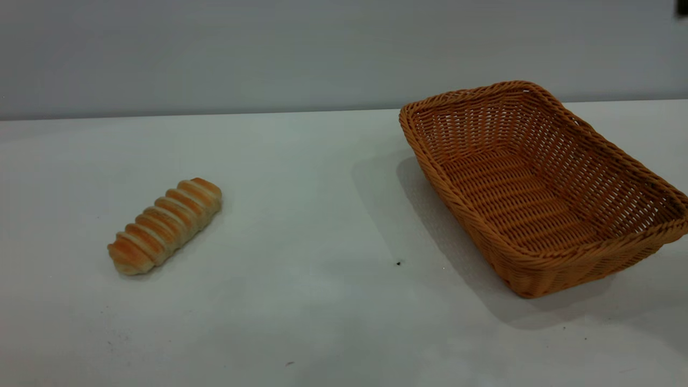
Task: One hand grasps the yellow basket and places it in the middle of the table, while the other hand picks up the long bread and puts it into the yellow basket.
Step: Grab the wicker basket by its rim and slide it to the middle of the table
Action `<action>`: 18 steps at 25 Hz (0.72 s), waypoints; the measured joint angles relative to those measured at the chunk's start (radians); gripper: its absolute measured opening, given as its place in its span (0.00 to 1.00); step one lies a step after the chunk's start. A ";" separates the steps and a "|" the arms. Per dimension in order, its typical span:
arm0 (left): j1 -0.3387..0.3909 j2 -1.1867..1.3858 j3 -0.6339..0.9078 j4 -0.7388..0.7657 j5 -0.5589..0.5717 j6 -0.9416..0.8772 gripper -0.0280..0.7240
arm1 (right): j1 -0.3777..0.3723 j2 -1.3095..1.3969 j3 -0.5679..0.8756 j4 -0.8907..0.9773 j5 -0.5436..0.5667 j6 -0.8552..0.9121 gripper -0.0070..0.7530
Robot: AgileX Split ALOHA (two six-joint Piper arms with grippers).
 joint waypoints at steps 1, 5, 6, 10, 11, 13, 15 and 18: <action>0.000 0.000 0.000 0.000 0.000 0.000 0.35 | -0.008 0.026 -0.001 0.000 0.004 0.022 0.75; 0.000 0.000 0.000 0.000 0.000 0.000 0.35 | -0.082 0.068 -0.001 -0.035 0.052 0.115 0.75; 0.000 0.000 0.000 0.000 0.000 0.000 0.35 | -0.105 0.065 -0.001 -0.058 0.068 0.135 0.75; 0.000 0.000 0.000 0.000 0.000 0.000 0.35 | -0.203 0.049 -0.003 -0.107 0.147 0.159 0.75; 0.000 0.000 0.000 0.000 0.000 0.000 0.35 | -0.216 0.048 -0.003 -0.108 0.157 0.159 0.75; 0.000 0.000 0.000 0.000 0.000 0.000 0.35 | -0.222 0.048 -0.003 -0.106 0.161 0.159 0.75; 0.000 0.000 0.000 0.000 0.000 0.000 0.35 | -0.222 0.048 -0.003 -0.090 0.162 0.159 0.75; 0.000 0.000 0.000 0.000 0.000 -0.001 0.35 | -0.222 0.050 -0.003 -0.019 0.155 0.151 0.75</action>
